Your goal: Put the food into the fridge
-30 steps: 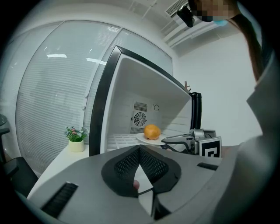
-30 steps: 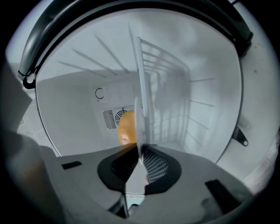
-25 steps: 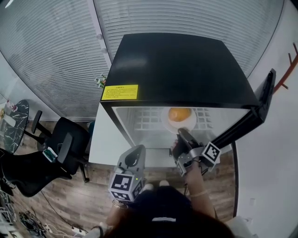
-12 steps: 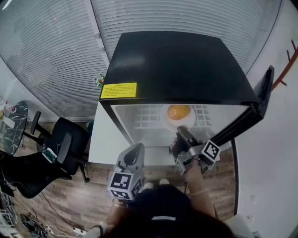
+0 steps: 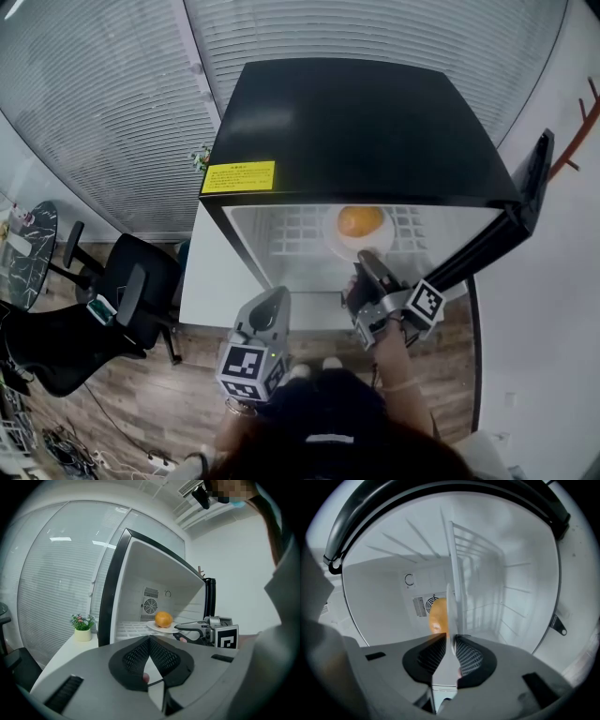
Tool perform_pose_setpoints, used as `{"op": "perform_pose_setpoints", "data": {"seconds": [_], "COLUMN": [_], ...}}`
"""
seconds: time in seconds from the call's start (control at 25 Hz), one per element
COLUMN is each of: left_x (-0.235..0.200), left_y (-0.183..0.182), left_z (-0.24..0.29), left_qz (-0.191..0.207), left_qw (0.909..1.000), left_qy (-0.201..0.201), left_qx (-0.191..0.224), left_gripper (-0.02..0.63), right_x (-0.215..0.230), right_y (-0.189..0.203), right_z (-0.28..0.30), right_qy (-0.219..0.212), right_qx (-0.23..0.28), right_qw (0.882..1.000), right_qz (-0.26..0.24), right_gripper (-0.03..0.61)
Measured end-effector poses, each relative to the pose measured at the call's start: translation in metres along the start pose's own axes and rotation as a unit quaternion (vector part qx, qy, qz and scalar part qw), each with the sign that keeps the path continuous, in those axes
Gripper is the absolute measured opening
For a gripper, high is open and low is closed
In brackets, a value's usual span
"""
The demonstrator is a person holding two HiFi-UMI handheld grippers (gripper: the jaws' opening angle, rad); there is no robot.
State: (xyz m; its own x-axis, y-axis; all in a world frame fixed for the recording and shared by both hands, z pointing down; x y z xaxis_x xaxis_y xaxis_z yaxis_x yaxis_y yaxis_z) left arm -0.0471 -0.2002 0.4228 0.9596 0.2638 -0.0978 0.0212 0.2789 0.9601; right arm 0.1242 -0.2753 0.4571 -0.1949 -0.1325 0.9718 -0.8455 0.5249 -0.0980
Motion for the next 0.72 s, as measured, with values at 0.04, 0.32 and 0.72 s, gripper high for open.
{"op": "perform_pose_setpoints", "data": {"seconds": [0.04,0.32,0.72], "left_x": [0.001,0.009,0.028], "left_y": [0.000,0.001,0.002], "left_z": [0.000,-0.003,-0.007], "left_qz": [0.000,0.000,-0.001], "left_qw": [1.0000,1.0000,0.9999], "left_qy": [0.000,-0.005,-0.016], "left_qx": [0.000,-0.004,0.001], "left_gripper": [0.012,0.012,0.012], "right_x": [0.000,-0.001,-0.001], "right_y": [0.000,0.001,0.003], "right_z": [0.000,-0.003,-0.014], "right_qy": [0.000,-0.002,0.002], "right_qx": [-0.002,-0.016,-0.053], "right_qw": [1.000,1.000,0.999], "right_qz": [0.000,0.003,0.003], "right_gripper": [0.063,0.063,0.063]}}
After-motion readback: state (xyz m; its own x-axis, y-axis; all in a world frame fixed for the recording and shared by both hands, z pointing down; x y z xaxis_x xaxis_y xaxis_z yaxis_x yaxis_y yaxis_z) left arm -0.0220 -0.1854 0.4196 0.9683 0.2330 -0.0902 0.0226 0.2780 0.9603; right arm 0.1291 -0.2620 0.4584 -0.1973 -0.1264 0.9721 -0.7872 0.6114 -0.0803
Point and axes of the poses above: the fingertips, and each gripper's own axes: z forward along the fingers, x to its right, y out of its underside, the point moved 2 cm from there along -z, backward along the fingers, and after that the axes turned 10 degrees about -y, right-handed, at the moved point
